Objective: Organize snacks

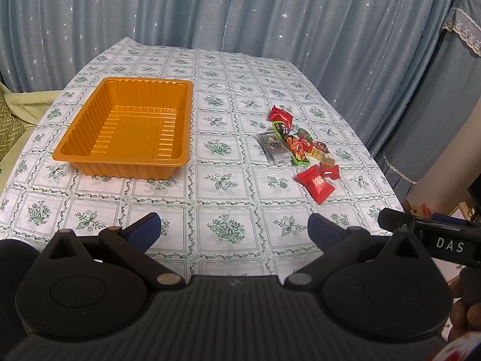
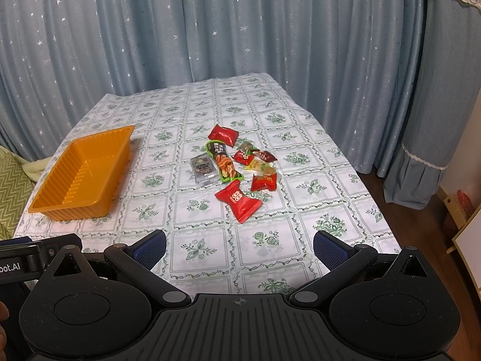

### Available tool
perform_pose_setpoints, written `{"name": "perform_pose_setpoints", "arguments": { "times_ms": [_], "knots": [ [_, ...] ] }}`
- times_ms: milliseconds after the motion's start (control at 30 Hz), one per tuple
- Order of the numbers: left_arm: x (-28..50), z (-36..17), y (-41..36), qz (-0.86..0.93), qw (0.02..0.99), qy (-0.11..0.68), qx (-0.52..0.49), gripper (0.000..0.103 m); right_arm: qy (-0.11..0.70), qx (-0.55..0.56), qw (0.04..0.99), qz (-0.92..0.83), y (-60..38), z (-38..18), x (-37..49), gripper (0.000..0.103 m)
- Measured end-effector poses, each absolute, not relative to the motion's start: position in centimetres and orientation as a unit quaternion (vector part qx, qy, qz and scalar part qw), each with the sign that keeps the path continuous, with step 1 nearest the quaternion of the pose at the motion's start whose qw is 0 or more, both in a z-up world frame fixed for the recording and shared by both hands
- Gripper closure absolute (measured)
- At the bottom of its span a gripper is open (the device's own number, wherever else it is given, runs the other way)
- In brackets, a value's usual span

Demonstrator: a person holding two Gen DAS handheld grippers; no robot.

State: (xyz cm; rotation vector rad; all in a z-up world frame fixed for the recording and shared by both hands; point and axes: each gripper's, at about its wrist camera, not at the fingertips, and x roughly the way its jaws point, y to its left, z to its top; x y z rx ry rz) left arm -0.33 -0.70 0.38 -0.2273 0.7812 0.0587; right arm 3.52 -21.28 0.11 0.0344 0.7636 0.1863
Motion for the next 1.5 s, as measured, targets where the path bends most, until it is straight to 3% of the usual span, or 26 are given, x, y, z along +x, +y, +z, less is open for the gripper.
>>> {"name": "perform_pose_setpoints", "arguments": {
  "times_ms": [533, 900, 933, 1000, 1100, 1200, 1500],
  "knots": [
    [0.1, 0.2, -0.4, 0.021, 0.915, 0.383, -0.123, 0.0, 0.364, 0.025, 0.927, 0.084, -21.8, -0.3, 3.8, 0.0],
    [4.7, -2.8, 0.6, 0.004, 0.911, 0.393, -0.127, 0.0, 0.351, 0.029, 0.932, 0.082, -22.5, -3.3, 7.6, 0.001],
    [5.3, -3.1, 0.6, 0.002, 0.911, 0.393, -0.126, 0.0, 0.351, 0.027, 0.932, 0.085, -22.4, -3.6, 8.2, 0.002],
    [6.5, -3.8, 0.7, -0.001, 0.91, 0.395, -0.125, 0.0, 0.357, 0.022, 0.929, 0.09, -22.1, -4.4, 9.5, 0.018],
    [8.3, -4.8, 0.7, -0.002, 0.91, 0.396, -0.122, 0.0, 0.374, 0.014, 0.923, 0.092, -21.6, -6.1, 11.5, 0.023],
    [10.0, -5.8, 0.7, -0.005, 0.909, 0.399, -0.121, 0.0, 0.383, 0.0, 0.919, 0.097, -21.2, -7.6, 13.3, 0.036],
    [13.7, -8.3, 0.3, -0.015, 0.905, 0.407, -0.125, 0.001, 0.384, -0.055, 0.914, 0.122, -19.8, -10.2, 17.8, 0.047]
  ]
}}
